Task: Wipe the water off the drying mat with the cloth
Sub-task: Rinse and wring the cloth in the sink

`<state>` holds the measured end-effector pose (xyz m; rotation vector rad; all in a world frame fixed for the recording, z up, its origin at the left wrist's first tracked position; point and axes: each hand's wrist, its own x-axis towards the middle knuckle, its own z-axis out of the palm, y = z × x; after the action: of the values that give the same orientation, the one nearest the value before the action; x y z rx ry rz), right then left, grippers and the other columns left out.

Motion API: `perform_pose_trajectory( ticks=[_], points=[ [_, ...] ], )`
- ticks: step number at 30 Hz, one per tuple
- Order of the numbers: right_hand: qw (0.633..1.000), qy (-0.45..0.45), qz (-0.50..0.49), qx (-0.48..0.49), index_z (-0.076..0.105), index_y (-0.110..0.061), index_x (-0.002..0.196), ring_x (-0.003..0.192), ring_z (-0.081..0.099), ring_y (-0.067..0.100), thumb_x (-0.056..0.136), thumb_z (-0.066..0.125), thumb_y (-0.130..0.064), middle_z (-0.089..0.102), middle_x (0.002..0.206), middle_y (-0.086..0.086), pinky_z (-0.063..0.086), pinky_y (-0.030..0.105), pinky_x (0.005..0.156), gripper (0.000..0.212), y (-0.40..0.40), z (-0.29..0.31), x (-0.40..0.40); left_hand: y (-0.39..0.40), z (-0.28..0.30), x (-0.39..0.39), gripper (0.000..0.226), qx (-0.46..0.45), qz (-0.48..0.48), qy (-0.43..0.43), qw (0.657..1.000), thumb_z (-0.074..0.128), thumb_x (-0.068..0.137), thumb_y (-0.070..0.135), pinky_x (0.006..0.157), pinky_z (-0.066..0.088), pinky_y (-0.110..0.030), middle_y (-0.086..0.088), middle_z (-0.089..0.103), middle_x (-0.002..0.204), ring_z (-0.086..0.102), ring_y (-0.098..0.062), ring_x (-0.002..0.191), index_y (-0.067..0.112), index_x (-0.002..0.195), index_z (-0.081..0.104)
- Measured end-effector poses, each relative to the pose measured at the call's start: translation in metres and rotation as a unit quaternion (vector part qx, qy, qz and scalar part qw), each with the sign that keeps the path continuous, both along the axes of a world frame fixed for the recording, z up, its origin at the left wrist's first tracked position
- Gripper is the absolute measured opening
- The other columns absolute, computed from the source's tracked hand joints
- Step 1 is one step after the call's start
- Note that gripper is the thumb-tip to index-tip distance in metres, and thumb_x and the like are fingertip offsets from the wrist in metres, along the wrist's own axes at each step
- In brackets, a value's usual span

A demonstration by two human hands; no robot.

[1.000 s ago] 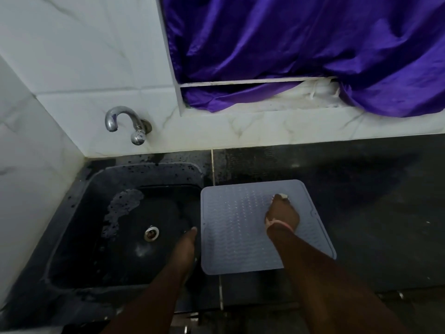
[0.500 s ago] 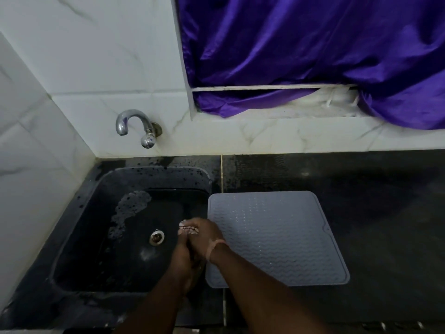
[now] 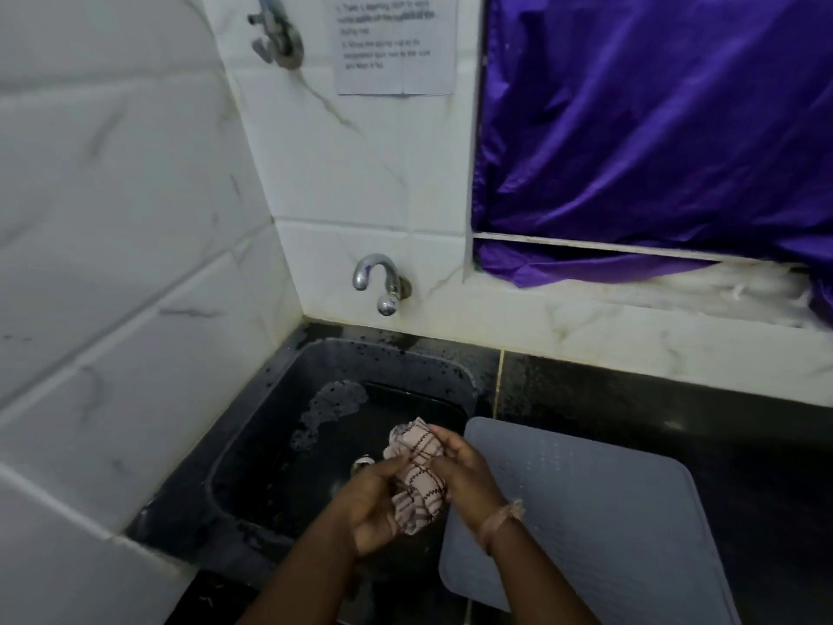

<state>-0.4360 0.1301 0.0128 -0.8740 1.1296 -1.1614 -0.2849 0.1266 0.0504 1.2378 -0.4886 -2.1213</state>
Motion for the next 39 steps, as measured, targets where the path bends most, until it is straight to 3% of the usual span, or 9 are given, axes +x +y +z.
perform_pose_trajectory(
  ticks=[4, 8, 13, 20, 22, 25, 31, 34, 39],
  points=[
    [0.988, 0.103, 0.092, -0.063, 0.045, -0.030, 0.144, 0.123, 0.060, 0.008, 0.078, 0.083, -0.012, 0.063, 0.136, -0.005, 0.051, 0.031, 0.102, 0.079, 0.000, 0.007, 0.012, -0.005, 0.004, 0.019, 0.055, -0.030, 0.007, -0.021, 0.999, 0.049, 0.100, 0.049, 0.109, 0.045, -0.049, -0.020, 0.066, 0.131, 0.063, -0.034, 0.122, 0.006, 0.130, 0.066],
    [0.993, 0.062, 0.092, -0.030, 0.051, -0.028, 0.141, 0.122, 0.062, 0.013, 0.096, 0.062, -0.007, 0.067, 0.131, -0.007, 0.052, 0.028, 0.099, 0.051, -0.001, 0.016, 0.029, -0.010, 0.006, 0.039, 0.048, -0.097, -0.029, -0.082, 0.991, 0.062, 0.096, 0.043, 0.109, 0.045, -0.053, -0.019, 0.069, 0.124, 0.065, -0.036, 0.120, 0.008, 0.128, 0.066],
    [0.952, -0.242, 0.050, 0.183, 0.062, -0.001, 0.128, 0.119, 0.061, 0.045, 0.096, 0.046, -0.020, 0.066, 0.124, 0.027, 0.044, 0.059, 0.106, 0.041, -0.008, 0.018, 0.046, -0.020, 0.000, 0.084, 0.045, -0.052, -0.005, -0.094, 0.994, 0.073, 0.088, 0.016, 0.112, 0.041, -0.058, -0.028, 0.067, 0.125, 0.063, -0.043, 0.119, -0.004, 0.127, 0.063],
    [0.959, -0.158, -0.038, 0.231, 0.063, -0.003, 0.123, 0.108, 0.066, 0.045, 0.094, 0.047, -0.015, 0.071, 0.114, 0.025, 0.056, 0.058, 0.086, 0.035, -0.055, 0.009, 0.084, -0.053, -0.020, 0.110, 0.033, 0.004, 0.135, 0.032, 0.990, 0.050, 0.099, 0.005, 0.087, 0.059, -0.052, -0.031, 0.070, 0.111, 0.072, -0.039, 0.095, -0.009, 0.126, 0.059],
    [0.971, -0.082, -0.074, 0.214, 0.065, -0.001, 0.119, 0.099, 0.069, 0.045, 0.095, 0.045, -0.008, 0.074, 0.104, 0.024, 0.056, 0.061, 0.085, 0.032, -0.081, 0.008, 0.102, -0.075, -0.025, 0.120, 0.029, 0.003, 0.100, -0.004, 0.995, 0.044, 0.098, -0.001, 0.071, 0.063, -0.046, -0.028, 0.073, 0.091, 0.073, -0.034, 0.072, -0.012, 0.121, 0.059],
    [0.978, -0.013, -0.096, 0.183, 0.065, -0.001, 0.117, 0.092, 0.071, 0.044, 0.097, 0.042, -0.005, 0.076, 0.097, 0.020, 0.053, 0.068, 0.085, 0.031, -0.113, 0.015, 0.123, -0.107, -0.019, 0.126, 0.041, -0.091, 0.026, -0.088, 0.992, 0.040, 0.095, -0.005, 0.098, 0.053, -0.057, -0.020, 0.073, 0.114, 0.072, -0.037, 0.103, 0.005, 0.131, 0.057],
    [0.954, -0.188, -0.118, 0.202, 0.068, 0.006, 0.106, 0.064, 0.073, 0.035, 0.102, 0.037, -0.010, 0.073, 0.084, 0.026, 0.061, 0.040, 0.055, 0.035, -0.151, 0.047, 0.180, -0.172, 0.016, 0.153, 0.027, -0.274, -0.200, -0.267, 0.902, 0.061, 0.094, 0.051, 0.089, 0.053, -0.022, 0.017, 0.072, 0.115, 0.069, 0.002, 0.097, 0.040, 0.117, 0.070],
    [0.943, -0.241, -0.139, 0.184, 0.070, 0.004, 0.098, 0.062, 0.073, 0.035, 0.101, 0.035, -0.005, 0.074, 0.081, 0.025, 0.061, 0.041, 0.058, 0.036, -0.163, 0.051, 0.195, -0.202, 0.008, 0.165, 0.025, -0.232, -0.193, -0.280, 0.911, 0.055, 0.098, 0.043, 0.090, 0.056, -0.037, -0.001, 0.077, 0.107, 0.072, -0.012, 0.081, 0.026, 0.090, 0.072],
    [0.942, -0.231, -0.117, 0.215, 0.071, 0.003, 0.117, 0.089, 0.073, 0.040, 0.094, 0.032, -0.014, 0.071, 0.113, 0.025, 0.061, 0.046, 0.076, 0.049, -0.174, 0.047, 0.190, -0.223, -0.025, 0.184, 0.043, -0.106, -0.102, -0.211, 0.966, 0.082, 0.075, 0.018, 0.078, 0.060, -0.046, -0.019, 0.074, 0.100, 0.072, -0.032, 0.089, 0.006, 0.109, 0.059]
  ],
)
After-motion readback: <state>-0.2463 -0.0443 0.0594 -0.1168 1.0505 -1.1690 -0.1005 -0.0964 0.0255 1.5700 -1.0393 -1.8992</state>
